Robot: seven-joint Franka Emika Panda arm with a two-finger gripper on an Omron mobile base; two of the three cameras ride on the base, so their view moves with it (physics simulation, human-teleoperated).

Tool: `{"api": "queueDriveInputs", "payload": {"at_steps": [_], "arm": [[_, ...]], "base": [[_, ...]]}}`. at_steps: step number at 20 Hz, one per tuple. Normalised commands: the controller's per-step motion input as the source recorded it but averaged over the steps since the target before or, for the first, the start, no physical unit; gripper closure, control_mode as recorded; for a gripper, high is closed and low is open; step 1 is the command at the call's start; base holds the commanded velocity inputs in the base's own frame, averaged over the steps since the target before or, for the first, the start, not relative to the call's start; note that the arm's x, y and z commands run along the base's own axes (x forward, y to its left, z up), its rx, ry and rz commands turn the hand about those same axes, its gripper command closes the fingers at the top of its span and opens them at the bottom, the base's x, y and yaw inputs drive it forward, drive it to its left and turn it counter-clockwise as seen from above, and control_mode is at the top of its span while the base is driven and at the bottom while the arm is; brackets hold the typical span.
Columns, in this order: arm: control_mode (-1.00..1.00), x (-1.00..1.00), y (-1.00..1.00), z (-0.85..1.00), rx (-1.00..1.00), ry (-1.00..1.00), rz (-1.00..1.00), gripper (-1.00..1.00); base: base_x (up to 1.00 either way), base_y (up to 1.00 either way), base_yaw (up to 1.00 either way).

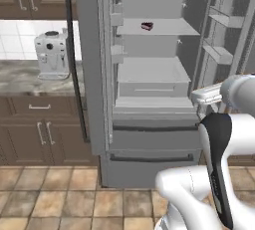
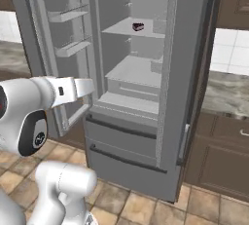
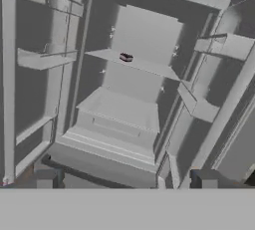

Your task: Take the cakes from the fridge and place them on the empty tray on the dining counter.

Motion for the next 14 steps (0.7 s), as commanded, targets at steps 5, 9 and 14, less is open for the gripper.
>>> {"api": "queueDriveInputs", "payload": {"at_steps": [5, 9, 14], "arm": [[1.0, 0.0, 0.0, 0.0, 0.0, 0.0, 0.0, -1.0], [1.0, 0.0, 0.0, 0.0, 0.0, 0.0, 0.0, -1.0], [1.0, 0.0, 0.0, 0.0, 0.0, 0.0, 0.0, -1.0]], "base": [[1.0, 0.05, 0.0], [1.0, 0.0, 0.0], [1.0, 0.02, 0.0]]}}
